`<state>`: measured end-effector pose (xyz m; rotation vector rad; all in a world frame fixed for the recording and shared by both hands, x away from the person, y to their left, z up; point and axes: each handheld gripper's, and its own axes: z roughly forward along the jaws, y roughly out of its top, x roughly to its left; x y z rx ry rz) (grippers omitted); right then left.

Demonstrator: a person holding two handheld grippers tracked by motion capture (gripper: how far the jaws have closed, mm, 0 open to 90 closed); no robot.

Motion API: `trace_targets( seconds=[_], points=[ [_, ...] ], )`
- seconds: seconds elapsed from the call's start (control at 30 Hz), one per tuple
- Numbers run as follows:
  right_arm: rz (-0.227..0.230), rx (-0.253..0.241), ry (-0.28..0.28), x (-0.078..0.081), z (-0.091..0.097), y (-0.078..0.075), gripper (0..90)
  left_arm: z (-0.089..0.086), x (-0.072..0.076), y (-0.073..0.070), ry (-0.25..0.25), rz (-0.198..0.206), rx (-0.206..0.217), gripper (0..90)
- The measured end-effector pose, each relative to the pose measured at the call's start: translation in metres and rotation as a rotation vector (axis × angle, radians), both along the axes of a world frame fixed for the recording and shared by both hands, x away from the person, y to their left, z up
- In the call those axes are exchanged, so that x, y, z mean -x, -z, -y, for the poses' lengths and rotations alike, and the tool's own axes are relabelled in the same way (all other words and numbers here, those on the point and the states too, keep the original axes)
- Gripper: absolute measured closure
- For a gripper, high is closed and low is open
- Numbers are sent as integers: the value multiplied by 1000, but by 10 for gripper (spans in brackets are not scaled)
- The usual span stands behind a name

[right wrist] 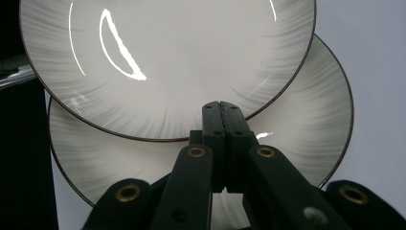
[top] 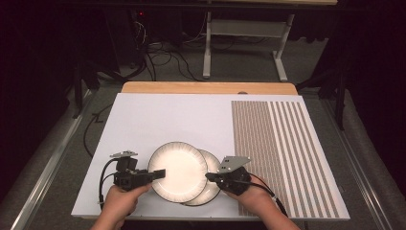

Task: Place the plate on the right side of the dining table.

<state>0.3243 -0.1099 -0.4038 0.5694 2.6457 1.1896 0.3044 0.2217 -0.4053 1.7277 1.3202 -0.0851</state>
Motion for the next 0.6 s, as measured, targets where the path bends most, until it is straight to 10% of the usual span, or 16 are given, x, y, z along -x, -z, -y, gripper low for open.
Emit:
trace_targets(
  seconds=[0.6],
  points=[
    [47,-91,75,0,29,-19,900,-3,7,-7,-8,87,49,739]
  ],
)
